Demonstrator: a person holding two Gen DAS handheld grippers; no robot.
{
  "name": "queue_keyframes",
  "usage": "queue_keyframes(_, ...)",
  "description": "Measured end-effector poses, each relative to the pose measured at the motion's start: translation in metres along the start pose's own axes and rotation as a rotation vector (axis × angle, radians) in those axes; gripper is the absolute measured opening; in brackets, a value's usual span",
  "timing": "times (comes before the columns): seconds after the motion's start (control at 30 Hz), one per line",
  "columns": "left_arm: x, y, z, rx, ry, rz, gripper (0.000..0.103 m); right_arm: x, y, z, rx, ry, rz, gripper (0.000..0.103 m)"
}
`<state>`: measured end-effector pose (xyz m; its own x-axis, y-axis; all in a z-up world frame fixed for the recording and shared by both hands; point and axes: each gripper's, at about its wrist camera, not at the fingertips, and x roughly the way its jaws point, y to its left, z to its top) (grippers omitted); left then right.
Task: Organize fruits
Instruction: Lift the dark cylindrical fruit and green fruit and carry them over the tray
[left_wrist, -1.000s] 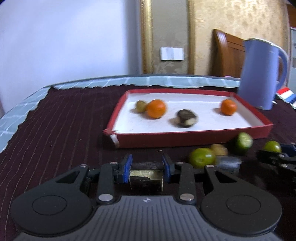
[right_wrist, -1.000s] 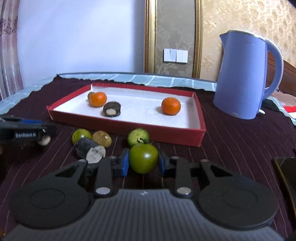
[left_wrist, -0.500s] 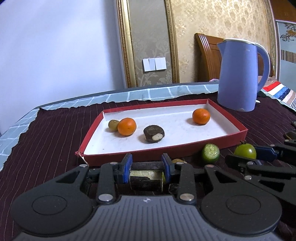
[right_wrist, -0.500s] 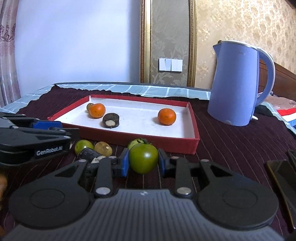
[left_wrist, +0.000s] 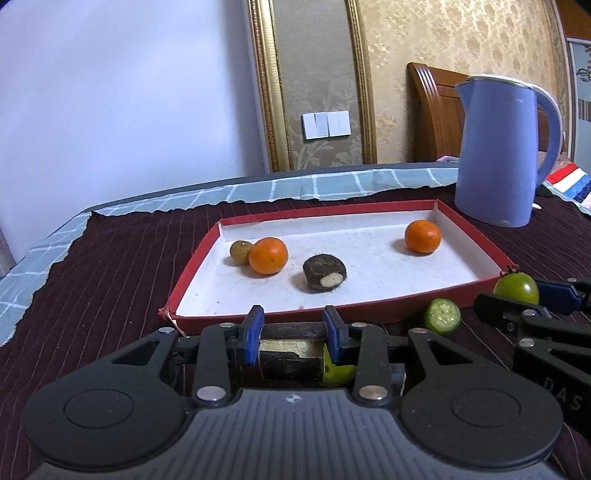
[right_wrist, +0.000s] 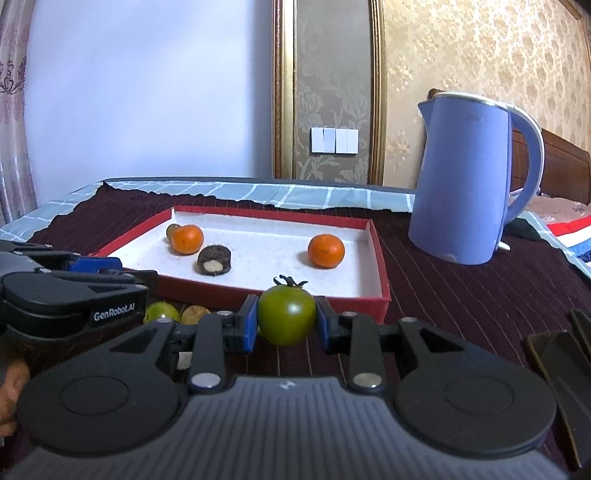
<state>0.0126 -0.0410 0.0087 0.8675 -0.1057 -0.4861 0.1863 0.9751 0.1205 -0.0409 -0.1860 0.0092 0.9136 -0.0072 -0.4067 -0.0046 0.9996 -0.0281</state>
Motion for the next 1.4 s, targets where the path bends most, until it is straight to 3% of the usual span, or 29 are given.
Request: queue_keyframes(1.4,0.033,0.002,0.027,0.010,0.009,0.086,0.034,0.013,-0.001,0.017,-0.002,-0.017,0.000,0.030)
